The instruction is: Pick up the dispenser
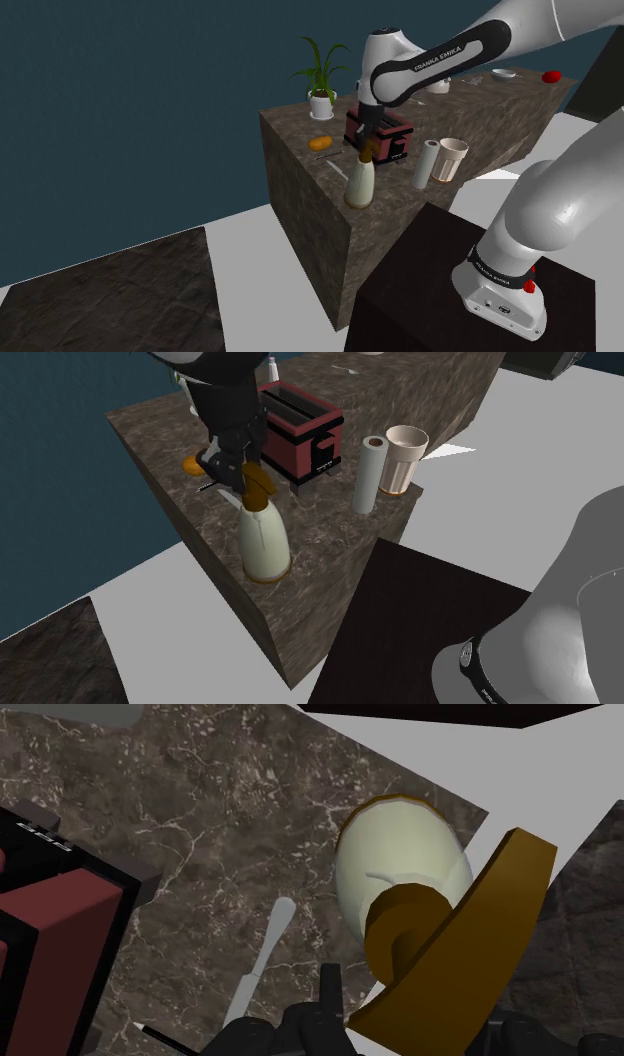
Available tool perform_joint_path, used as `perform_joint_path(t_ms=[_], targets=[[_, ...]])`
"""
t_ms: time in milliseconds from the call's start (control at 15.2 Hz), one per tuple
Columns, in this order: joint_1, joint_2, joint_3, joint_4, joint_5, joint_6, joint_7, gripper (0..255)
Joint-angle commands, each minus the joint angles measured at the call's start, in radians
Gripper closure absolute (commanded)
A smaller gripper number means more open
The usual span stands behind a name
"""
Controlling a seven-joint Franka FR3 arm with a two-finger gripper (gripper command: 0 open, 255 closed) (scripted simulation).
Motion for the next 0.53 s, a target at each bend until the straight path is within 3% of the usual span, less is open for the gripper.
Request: perform_joint_path(t_ms=[0, 462], targets=[[0.001, -0.016, 0.001, 0.014, 0.002, -0.030, -0.003, 255], [0.003, -0.042, 0.002, 0.062, 0.007, -0.103, -0.010, 255]])
